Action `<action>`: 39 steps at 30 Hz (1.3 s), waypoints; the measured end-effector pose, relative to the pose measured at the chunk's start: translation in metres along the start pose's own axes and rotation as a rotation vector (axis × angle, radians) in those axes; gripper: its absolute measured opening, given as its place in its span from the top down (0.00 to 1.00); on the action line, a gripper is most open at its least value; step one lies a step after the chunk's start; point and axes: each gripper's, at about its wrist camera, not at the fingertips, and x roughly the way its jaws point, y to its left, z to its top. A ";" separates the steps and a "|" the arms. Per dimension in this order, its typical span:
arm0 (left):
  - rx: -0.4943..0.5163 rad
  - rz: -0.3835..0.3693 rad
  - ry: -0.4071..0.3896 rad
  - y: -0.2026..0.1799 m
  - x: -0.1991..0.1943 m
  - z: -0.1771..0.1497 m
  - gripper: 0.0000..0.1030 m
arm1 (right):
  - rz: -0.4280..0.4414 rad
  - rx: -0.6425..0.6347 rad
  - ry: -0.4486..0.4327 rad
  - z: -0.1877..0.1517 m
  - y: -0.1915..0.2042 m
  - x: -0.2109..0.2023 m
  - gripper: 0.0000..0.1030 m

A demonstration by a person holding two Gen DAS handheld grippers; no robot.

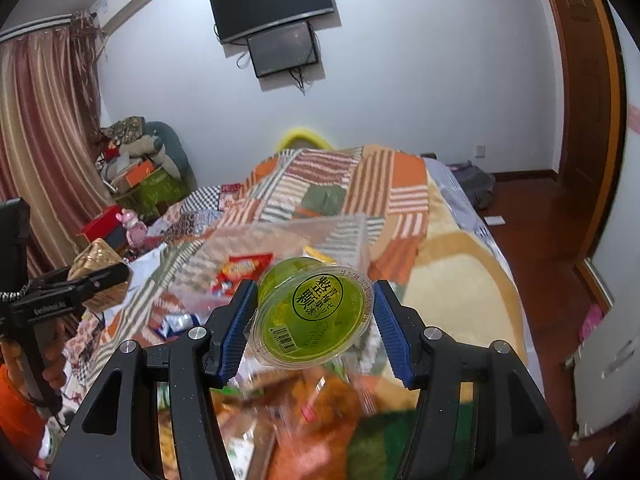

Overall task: Organize snacks
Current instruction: 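Lower the bread loaf and jelly cup into the clear box, open both tools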

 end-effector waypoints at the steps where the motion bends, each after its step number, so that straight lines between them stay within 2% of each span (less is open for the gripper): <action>1: 0.004 0.002 0.000 -0.003 0.005 0.004 0.23 | 0.003 -0.003 -0.005 0.002 0.001 0.002 0.46; 8: 0.001 -0.006 0.051 -0.016 0.049 0.016 0.23 | 0.022 -0.024 0.012 0.014 0.008 0.031 0.46; 16: -0.001 -0.004 0.130 -0.025 0.104 0.020 0.23 | 0.006 -0.033 0.135 0.010 0.006 0.092 0.46; 22: 0.002 -0.015 0.183 -0.028 0.132 0.018 0.23 | -0.021 -0.063 0.199 0.006 0.002 0.118 0.46; 31: 0.009 -0.010 0.173 -0.027 0.141 0.020 0.23 | -0.033 -0.109 0.230 0.005 0.010 0.125 0.46; 39: 0.041 -0.010 0.149 -0.032 0.120 0.021 0.22 | -0.011 -0.095 0.221 0.010 0.012 0.113 0.45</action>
